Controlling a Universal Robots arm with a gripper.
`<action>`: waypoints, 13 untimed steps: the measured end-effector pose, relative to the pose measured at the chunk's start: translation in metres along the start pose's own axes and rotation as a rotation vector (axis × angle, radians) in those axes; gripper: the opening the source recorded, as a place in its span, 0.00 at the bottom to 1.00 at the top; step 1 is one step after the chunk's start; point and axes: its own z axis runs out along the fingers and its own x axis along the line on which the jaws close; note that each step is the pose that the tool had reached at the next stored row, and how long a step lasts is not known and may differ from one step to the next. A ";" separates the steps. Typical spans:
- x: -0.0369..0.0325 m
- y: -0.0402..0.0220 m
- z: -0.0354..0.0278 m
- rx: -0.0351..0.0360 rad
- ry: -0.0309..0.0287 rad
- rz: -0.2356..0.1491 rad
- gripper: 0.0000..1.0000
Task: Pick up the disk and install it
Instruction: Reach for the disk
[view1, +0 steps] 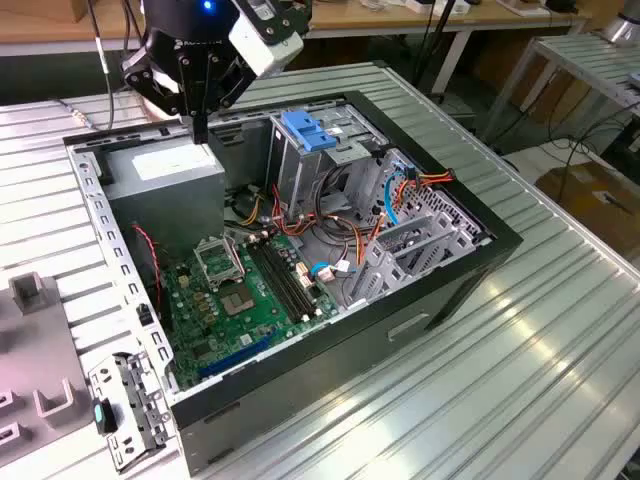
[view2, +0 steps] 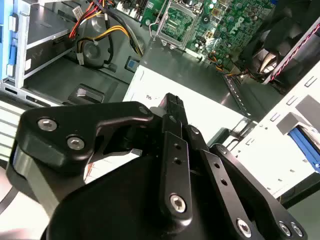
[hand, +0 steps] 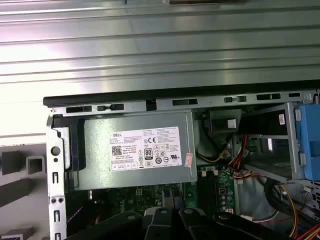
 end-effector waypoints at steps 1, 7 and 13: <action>0.0000 0.0000 0.0000 0.0000 0.0000 0.000 0.11; 0.0009 -0.0001 0.0000 0.0000 0.0000 0.000 0.11; 0.0031 -0.0002 0.0000 0.0000 -0.0001 0.000 0.11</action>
